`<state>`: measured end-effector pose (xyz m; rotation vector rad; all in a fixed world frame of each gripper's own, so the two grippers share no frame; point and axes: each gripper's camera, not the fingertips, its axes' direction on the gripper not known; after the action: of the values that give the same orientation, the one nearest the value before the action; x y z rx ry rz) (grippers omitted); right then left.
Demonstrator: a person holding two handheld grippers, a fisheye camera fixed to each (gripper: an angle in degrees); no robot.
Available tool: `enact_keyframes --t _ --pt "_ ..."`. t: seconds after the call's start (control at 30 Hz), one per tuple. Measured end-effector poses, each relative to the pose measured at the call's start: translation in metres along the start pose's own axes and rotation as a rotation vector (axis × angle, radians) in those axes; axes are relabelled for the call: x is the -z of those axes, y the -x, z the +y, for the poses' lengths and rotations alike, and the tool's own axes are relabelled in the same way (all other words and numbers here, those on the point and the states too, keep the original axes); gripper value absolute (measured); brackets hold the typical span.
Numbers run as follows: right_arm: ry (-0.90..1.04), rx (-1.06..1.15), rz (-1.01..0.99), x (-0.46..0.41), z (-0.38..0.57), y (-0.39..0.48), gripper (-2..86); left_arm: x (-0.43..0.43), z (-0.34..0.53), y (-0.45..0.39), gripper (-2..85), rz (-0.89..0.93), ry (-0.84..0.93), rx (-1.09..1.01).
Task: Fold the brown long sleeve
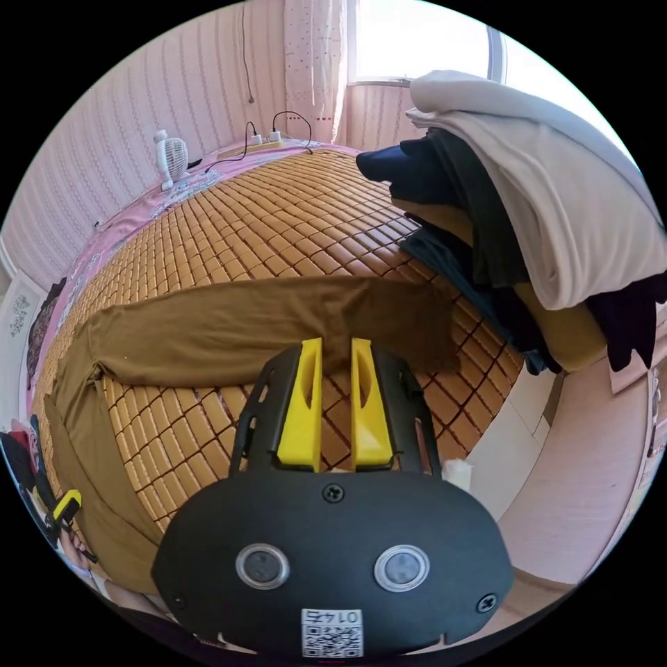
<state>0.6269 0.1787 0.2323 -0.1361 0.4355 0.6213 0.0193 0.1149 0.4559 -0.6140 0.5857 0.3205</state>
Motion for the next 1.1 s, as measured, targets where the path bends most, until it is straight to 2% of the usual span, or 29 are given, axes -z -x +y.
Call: enact_keyframes --t 0.17,0.27,0.37,0.5,0.57,0.63,0.67,0.73,0.83,0.9,1.0,1.1 --pt "-0.006 -0.057 -0.1 0.011 0.004 -0.007 1.1 0.005 0.007 -0.005 -1.0 -0.025 -0.011 0.015" --pt "-0.13 -0.011 -0.32 0.044 0.002 0.01 0.9 0.011 0.01 -0.001 -1.0 -0.008 -0.022 0.052" --pt "-0.282 0.141 -0.594 0.094 -0.005 0.052 0.8 0.032 0.026 0.01 -1.0 0.103 -0.156 0.129" --pt "-0.487 0.478 -1.035 0.18 0.009 0.128 1.1 0.072 0.051 0.02 -1.0 0.103 -0.252 0.179" --pt "-0.501 0.659 -1.181 0.208 0.033 0.162 1.4 0.102 0.075 0.028 -1.0 0.099 -0.283 0.194" --pt "-0.397 0.911 -1.287 0.221 0.079 0.207 2.2 0.123 0.098 0.035 -1.0 0.086 -0.291 0.218" --pt "-0.354 0.97 -1.287 0.219 0.094 0.218 2.7 0.134 0.114 0.042 -1.0 0.077 -0.285 0.241" --pt "-0.111 1.154 -1.192 0.189 0.156 0.258 5.8 0.147 0.139 0.052 -1.0 0.06 -0.261 0.287" --pt "0.182 1.256 -1.168 0.151 0.213 0.274 8.6 0.161 0.172 0.066 -0.9 0.046 -0.218 0.361" --pt "0.253 1.288 -1.094 0.141 0.234 0.277 9.6 0.166 0.184 0.07 -0.8 0.055 -0.206 0.387" --pt "0.209 1.353 -0.918 0.141 0.257 0.285 9.4 0.163 0.186 0.068 0.0 0.097 -0.183 0.376" --pt "0.181 1.349 -0.87 0.144 0.268 0.304 9.3 0.147 0.169 0.058 3.0 0.119 -0.143 0.315"
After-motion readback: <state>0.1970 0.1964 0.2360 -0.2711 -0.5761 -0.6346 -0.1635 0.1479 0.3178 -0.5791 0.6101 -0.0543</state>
